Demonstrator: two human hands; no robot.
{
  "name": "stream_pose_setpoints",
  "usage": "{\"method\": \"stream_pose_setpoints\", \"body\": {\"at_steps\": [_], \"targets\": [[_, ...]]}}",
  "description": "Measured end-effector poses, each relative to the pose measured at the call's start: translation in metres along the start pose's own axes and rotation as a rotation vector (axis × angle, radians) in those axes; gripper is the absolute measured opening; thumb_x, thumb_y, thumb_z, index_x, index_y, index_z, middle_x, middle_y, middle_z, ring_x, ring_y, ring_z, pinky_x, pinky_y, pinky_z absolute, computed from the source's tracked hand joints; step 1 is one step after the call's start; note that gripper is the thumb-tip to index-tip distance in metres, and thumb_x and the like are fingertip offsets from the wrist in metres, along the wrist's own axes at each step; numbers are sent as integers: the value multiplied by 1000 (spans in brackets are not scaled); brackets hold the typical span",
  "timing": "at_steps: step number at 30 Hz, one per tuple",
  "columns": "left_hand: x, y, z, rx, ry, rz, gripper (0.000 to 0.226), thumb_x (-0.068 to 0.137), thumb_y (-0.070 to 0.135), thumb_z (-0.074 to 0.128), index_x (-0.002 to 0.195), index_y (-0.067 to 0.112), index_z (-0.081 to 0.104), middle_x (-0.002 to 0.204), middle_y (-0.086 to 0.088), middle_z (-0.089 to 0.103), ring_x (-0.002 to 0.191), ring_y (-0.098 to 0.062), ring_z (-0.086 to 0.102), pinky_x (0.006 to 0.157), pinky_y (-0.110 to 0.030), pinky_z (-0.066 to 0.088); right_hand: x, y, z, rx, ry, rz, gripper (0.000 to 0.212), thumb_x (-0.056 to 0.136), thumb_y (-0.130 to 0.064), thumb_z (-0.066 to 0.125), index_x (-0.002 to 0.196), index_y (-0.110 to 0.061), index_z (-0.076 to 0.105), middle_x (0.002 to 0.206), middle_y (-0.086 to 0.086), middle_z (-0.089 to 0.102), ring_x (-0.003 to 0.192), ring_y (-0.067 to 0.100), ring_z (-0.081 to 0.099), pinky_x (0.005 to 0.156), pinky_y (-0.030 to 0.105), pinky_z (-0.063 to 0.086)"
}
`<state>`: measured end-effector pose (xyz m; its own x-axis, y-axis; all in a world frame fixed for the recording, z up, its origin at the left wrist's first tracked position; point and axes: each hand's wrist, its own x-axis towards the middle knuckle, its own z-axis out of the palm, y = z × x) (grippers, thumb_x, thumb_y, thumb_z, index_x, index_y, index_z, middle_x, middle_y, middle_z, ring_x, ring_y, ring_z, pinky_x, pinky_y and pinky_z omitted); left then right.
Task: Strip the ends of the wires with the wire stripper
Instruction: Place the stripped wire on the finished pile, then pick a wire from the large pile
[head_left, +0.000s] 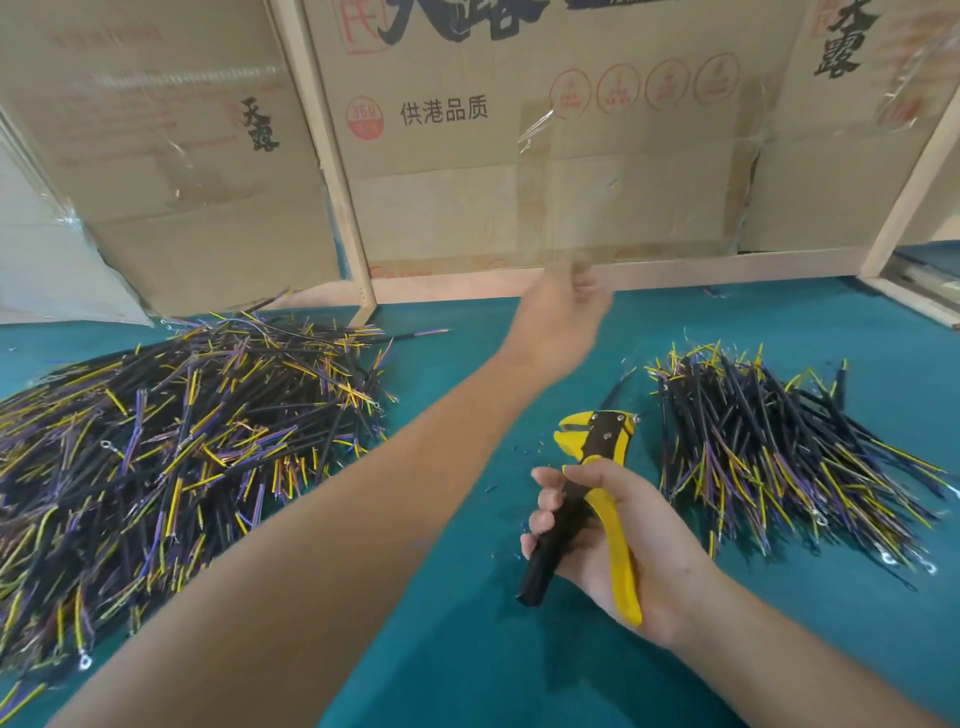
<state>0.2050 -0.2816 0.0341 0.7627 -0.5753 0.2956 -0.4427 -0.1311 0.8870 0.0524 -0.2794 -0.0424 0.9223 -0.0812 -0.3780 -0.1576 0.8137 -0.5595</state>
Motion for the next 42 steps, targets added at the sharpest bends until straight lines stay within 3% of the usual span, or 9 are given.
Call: {"method": "stream_pose_setpoints", "body": {"at_steps": [8, 11, 16, 21, 29, 31, 33, 37, 42], "targets": [[-91, -74, -175, 576, 299, 16, 9, 93, 13, 62, 90, 21, 65, 83, 10, 69, 78, -11, 62, 75, -26, 45, -3, 7, 1, -251, -92, -220, 50, 78, 1, 64, 128, -1, 56, 82, 12, 56, 71, 25, 57, 75, 44, 56], [-127, -90, -187, 721, 261, -3, 13, 90, 9, 64, 85, 19, 67, 79, 6, 68, 75, -19, 63, 72, -30, 46, 0, 8, 0, -394, -33, -261, 34, 96, 0, 51, 130, -7, 56, 76, 11, 59, 66, 24, 61, 81, 46, 50], [-135, -95, -184, 832, 142, 112, 7, 91, 12, 65, 85, 15, 66, 78, 4, 64, 82, -22, 55, 74, -36, 45, 3, -3, -5, -218, -86, -175, 49, 87, -9, 54, 135, 1, 51, 84, 16, 60, 70, 27, 57, 66, 42, 54], [-137, -105, -190, 867, 96, 94, 8, 92, 13, 65, 85, 12, 66, 81, 3, 63, 86, -24, 55, 75, -36, 44, 9, -17, -3, -147, -125, -160, 44, 91, -3, 41, 133, 5, 50, 115, 28, 68, 97, 36, 70, 77, 44, 61], [-139, -103, -196, 863, 73, 70, 8, 92, 11, 62, 84, 11, 64, 78, 4, 58, 84, -24, 54, 74, -40, 48, 86, -64, 26, -259, 358, -299, 35, 96, -5, 47, 128, 7, 55, 143, 27, 52, 130, 39, 55, 110, 46, 45], [-140, -102, -202, 856, 26, 77, 8, 92, 11, 61, 85, 13, 64, 77, 7, 57, 81, -20, 52, 72, -38, 48, 88, -71, 17, -360, 477, -306, 30, 90, -11, 57, 117, 0, 63, 113, 23, 60, 100, 34, 59, 102, 32, 46], [-141, -102, -206, 867, -29, 79, 7, 93, 13, 61, 86, 15, 64, 79, 6, 59, 80, -18, 52, 72, -36, 47, 83, -76, 9, -477, 584, -326, 24, 86, -16, 61, 108, -9, 63, 103, 7, 41, 87, 22, 42, 77, 28, 38], [-141, -100, -208, 884, -85, 64, 6, 93, 15, 60, 89, 18, 63, 83, 6, 60, 83, -16, 53, 75, -34, 47, 65, -76, 7, -699, 681, -428, 11, 87, -15, 62, 84, -15, 51, 92, 4, 48, 87, 22, 43, 82, 37, 31], [-145, -93, -214, 852, -214, -11, 8, 88, 12, 64, 87, 20, 66, 79, 8, 62, 75, -12, 57, 71, -29, 48, 41, -51, 21, -782, 508, -558, 10, 96, -12, 58, 96, -22, 57, 107, 12, 67, 95, 26, 67, 85, 46, 56]]}}
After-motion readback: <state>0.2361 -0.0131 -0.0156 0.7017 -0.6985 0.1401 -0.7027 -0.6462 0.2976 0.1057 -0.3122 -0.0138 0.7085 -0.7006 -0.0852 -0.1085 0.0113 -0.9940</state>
